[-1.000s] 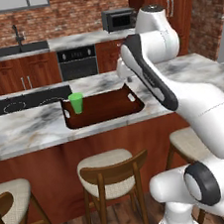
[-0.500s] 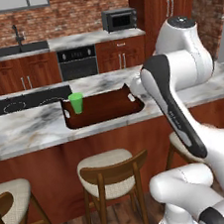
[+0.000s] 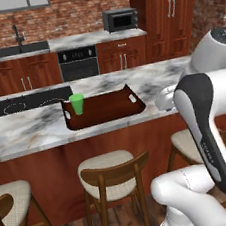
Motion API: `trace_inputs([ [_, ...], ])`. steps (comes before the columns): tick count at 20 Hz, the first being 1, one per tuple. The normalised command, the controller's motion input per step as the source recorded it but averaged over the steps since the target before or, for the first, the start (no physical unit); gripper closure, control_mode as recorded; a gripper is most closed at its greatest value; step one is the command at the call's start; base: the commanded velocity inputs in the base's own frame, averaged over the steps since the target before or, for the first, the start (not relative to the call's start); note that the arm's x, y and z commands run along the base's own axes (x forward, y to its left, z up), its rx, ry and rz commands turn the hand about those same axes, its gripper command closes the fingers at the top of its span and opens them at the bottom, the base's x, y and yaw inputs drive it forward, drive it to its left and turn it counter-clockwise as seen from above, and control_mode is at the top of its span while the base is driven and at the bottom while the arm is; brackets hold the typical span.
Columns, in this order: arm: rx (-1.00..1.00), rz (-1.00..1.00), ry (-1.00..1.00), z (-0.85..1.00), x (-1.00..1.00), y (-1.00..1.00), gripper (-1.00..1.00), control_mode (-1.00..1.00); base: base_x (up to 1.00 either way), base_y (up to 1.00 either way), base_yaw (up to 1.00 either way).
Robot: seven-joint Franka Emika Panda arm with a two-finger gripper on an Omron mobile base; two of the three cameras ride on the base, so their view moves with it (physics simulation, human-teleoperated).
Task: There is a tray on the dining counter. Grab the cup, mug, and pitcher and place them on the tray. The pitcher may be placed next to the tray if it cannot fit the tray.
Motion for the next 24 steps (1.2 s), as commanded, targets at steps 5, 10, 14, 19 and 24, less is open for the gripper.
trace_inputs([
  [5,0.0,0.0,0.0,0.0,-0.26,-0.25,-1.0,-1.0,0.0,0.0,0.0],
  [10,0.0,0.0,0.0,0.0,-0.08,0.0,-1.0,1.0,-0.5,0.0,-0.03],
  [14,0.0,0.0,0.0,0.0,0.0,0.0,-1.0,1.0,-1.0,0.38,-0.12],
  [19,0.0,0.0,0.0,0.0,0.0,0.0,-1.0,1.0,-1.0,1.0,-0.02],
  [24,0.0,0.0,0.0,0.0,0.0,0.0,-1.0,1.0,-0.86,1.0,0.0],
])
